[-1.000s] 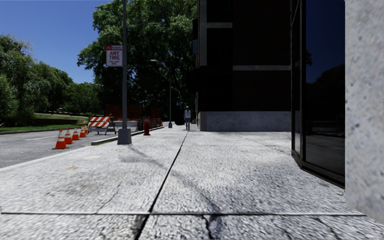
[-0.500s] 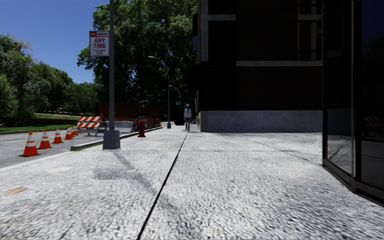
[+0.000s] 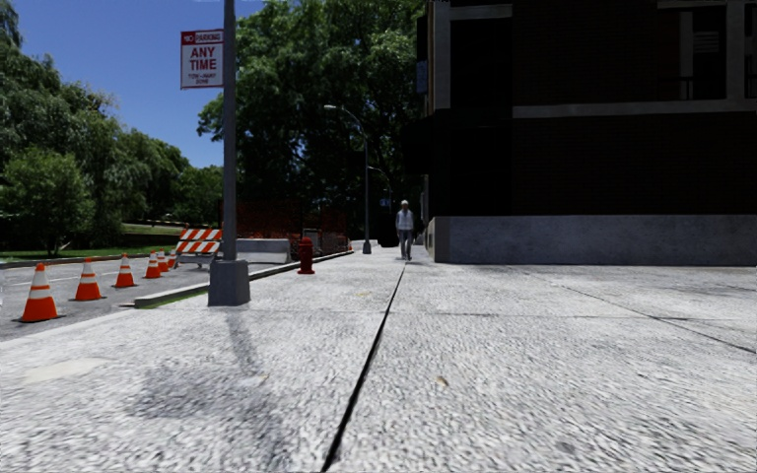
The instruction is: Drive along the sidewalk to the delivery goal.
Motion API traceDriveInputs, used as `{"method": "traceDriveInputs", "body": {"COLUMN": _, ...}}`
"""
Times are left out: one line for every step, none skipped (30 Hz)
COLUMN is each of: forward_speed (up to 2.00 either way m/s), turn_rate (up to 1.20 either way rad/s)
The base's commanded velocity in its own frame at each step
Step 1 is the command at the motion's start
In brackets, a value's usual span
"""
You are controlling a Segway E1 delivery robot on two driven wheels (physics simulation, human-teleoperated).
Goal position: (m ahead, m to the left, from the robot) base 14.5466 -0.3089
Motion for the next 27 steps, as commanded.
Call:
{"method": "traceDriveInputs", "body": {"forward_speed": 2.0, "turn_rate": 0.37}}
{"method": "traceDriveInputs", "body": {"forward_speed": 2.0, "turn_rate": 0.37}}
{"method": "traceDriveInputs", "body": {"forward_speed": 2.0, "turn_rate": 0.37}}
{"method": "traceDriveInputs", "body": {"forward_speed": 2.0, "turn_rate": 0.37}}
{"method": "traceDriveInputs", "body": {"forward_speed": 2.0, "turn_rate": 0.37}}
{"method": "traceDriveInputs", "body": {"forward_speed": 2.0, "turn_rate": 0.37}}
{"method": "traceDriveInputs", "body": {"forward_speed": 2.0, "turn_rate": 0.37}}
{"method": "traceDriveInputs", "body": {"forward_speed": 2.0, "turn_rate": 0.37}}
{"method": "traceDriveInputs", "body": {"forward_speed": 2.0, "turn_rate": 0.37}}
{"method": "traceDriveInputs", "body": {"forward_speed": 2.0, "turn_rate": 0.37}}
{"method": "traceDriveInputs", "body": {"forward_speed": 2.0, "turn_rate": 0.37}}
{"method": "traceDriveInputs", "body": {"forward_speed": 2.0, "turn_rate": 0.31}}
{"method": "traceDriveInputs", "body": {"forward_speed": 2.0, "turn_rate": 0.31}}
{"method": "traceDriveInputs", "body": {"forward_speed": 2.0, "turn_rate": 0.23}}
{"method": "traceDriveInputs", "body": {"forward_speed": 2.0, "turn_rate": 0.2}}
{"method": "traceDriveInputs", "body": {"forward_speed": 2.0, "turn_rate": 0.16}}
{"method": "traceDriveInputs", "body": {"forward_speed": 2.0, "turn_rate": 0.16}}
{"method": "traceDriveInputs", "body": {"forward_speed": 2.0, "turn_rate": 0.0}}
{"method": "traceDriveInputs", "body": {"forward_speed": 2.0, "turn_rate": 0.0}}
{"method": "traceDriveInputs", "body": {"forward_speed": 2.0, "turn_rate": 0.0}}
{"method": "traceDriveInputs", "body": {"forward_speed": 2.0, "turn_rate": 0.0}}
{"method": "traceDriveInputs", "body": {"forward_speed": 2.0, "turn_rate": 0.0}}
{"method": "traceDriveInputs", "body": {"forward_speed": 2.0, "turn_rate": 0.0}}
{"method": "traceDriveInputs", "body": {"forward_speed": 2.0, "turn_rate": 0.0}}
{"method": "traceDriveInputs", "body": {"forward_speed": 2.0, "turn_rate": 0.0}}
{"method": "traceDriveInputs", "body": {"forward_speed": 2.0, "turn_rate": 0.0}}
{"method": "traceDriveInputs", "body": {"forward_speed": 2.0, "turn_rate": 0.0}}
